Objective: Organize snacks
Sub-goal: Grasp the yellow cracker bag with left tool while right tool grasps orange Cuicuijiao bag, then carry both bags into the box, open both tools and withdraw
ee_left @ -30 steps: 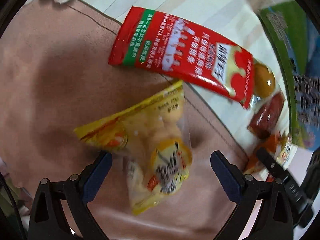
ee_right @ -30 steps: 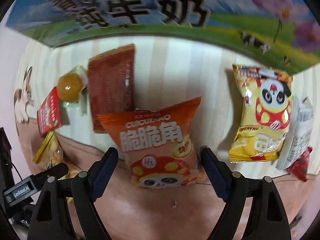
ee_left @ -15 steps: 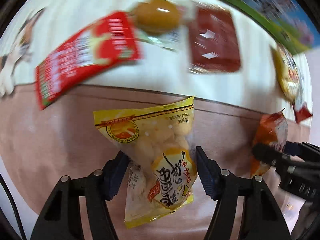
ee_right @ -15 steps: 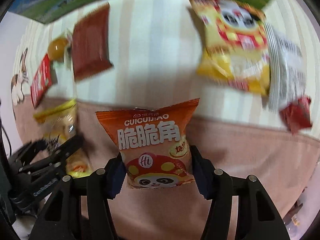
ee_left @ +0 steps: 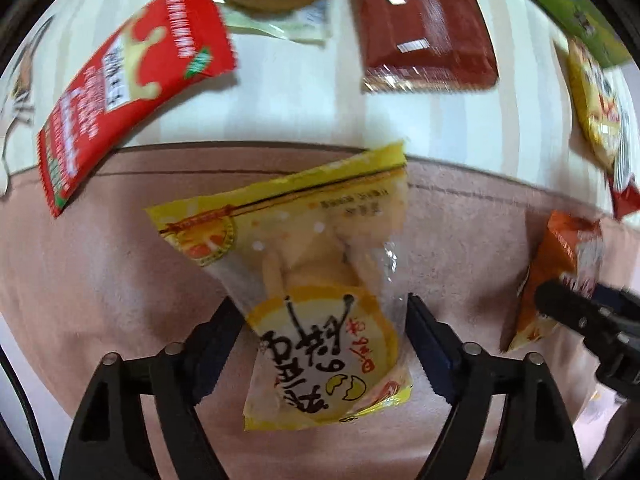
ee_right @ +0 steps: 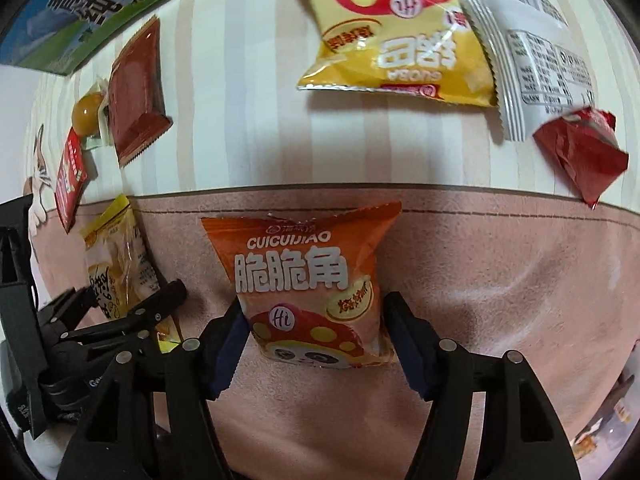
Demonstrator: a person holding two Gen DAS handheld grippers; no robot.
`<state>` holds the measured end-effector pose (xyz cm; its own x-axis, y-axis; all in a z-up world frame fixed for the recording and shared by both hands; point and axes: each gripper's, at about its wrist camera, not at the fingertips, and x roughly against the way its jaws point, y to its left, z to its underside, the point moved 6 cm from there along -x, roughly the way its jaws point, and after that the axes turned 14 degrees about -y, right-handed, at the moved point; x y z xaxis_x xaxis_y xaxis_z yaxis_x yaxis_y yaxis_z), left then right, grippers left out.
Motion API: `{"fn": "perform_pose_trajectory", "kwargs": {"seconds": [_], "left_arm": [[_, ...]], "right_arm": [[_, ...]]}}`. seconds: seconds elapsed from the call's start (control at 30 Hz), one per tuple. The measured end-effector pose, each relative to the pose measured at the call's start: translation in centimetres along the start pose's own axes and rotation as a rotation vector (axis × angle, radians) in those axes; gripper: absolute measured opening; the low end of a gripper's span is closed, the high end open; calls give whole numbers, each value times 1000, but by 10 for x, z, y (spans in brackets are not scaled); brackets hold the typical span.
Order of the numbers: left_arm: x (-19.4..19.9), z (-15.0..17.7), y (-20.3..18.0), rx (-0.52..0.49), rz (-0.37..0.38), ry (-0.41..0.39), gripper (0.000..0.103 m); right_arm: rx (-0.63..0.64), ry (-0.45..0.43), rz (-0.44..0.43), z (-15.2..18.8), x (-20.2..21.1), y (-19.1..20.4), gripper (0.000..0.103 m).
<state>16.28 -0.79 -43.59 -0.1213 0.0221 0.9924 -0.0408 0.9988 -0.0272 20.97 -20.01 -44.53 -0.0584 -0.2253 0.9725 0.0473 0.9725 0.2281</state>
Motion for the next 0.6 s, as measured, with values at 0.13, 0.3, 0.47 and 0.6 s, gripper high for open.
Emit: {"fn": "perform_pose_trajectory", "kwargs": {"seconds": [0.13,0.3,0.47,0.6], "left_arm": [[8,-1,9,-4,-19,-30,50],[17,5,-9,-7,-12,-50,47],[41,-2,-14,-17,5,-91,46],[77,-13,-12,-2,45,-152,46]], "right_arm": [[3,-39,9,7,-1,-17,60],[21,-73,5,15,15,-24,53],[4,-104,-32,9,38,-35,52],[-2,-140,-73,0,72,-29,52]]}}
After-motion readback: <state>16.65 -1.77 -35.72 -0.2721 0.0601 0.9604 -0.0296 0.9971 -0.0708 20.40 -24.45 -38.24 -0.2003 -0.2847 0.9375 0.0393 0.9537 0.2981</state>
